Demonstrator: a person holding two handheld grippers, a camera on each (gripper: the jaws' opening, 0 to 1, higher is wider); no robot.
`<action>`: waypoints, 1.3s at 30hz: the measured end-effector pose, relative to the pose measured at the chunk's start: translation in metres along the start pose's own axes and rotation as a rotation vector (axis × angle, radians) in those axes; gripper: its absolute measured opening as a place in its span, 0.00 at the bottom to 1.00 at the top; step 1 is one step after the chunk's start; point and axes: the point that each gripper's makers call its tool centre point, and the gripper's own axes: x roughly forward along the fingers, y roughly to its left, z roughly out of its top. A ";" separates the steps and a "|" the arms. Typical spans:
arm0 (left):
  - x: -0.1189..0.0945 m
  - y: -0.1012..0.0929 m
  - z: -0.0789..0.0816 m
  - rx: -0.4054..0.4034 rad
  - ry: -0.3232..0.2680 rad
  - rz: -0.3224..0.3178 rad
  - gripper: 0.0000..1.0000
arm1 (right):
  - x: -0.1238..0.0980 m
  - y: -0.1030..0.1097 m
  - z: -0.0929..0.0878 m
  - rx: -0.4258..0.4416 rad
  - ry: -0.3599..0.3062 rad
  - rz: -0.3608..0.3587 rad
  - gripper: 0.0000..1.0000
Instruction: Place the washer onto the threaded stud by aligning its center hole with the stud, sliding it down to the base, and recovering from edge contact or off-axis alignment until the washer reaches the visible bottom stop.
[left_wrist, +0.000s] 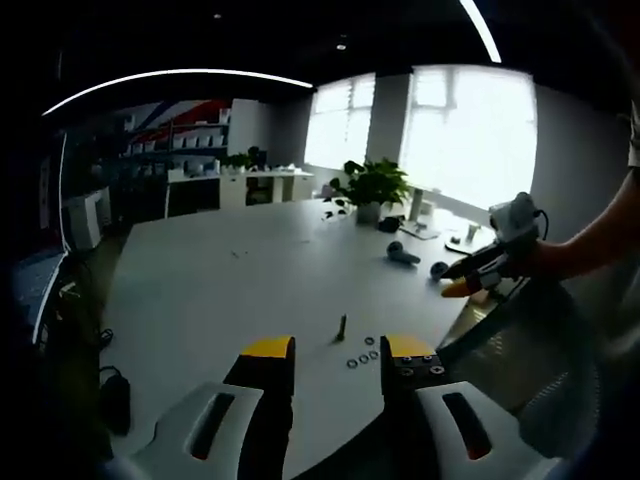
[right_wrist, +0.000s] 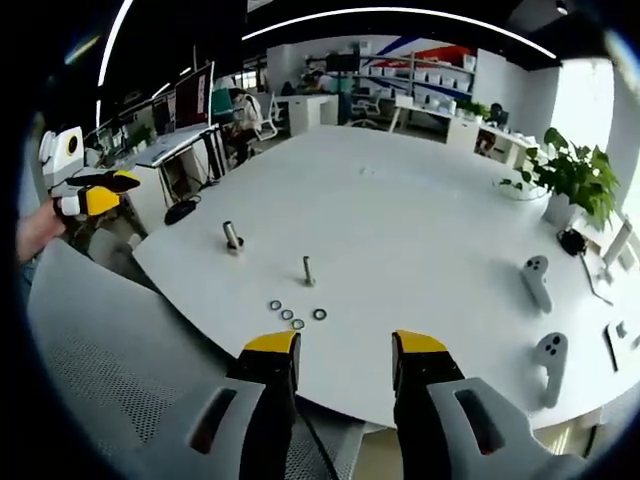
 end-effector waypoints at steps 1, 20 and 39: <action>0.001 0.000 0.000 0.001 0.003 -0.002 0.32 | 0.000 0.001 0.002 -0.010 0.000 0.006 0.40; 0.001 0.001 -0.007 0.016 0.036 0.006 0.32 | 0.029 0.020 0.009 -0.162 0.089 0.138 0.40; 0.002 0.005 -0.012 0.004 0.057 0.016 0.31 | 0.084 0.041 0.002 -0.238 0.214 0.199 0.37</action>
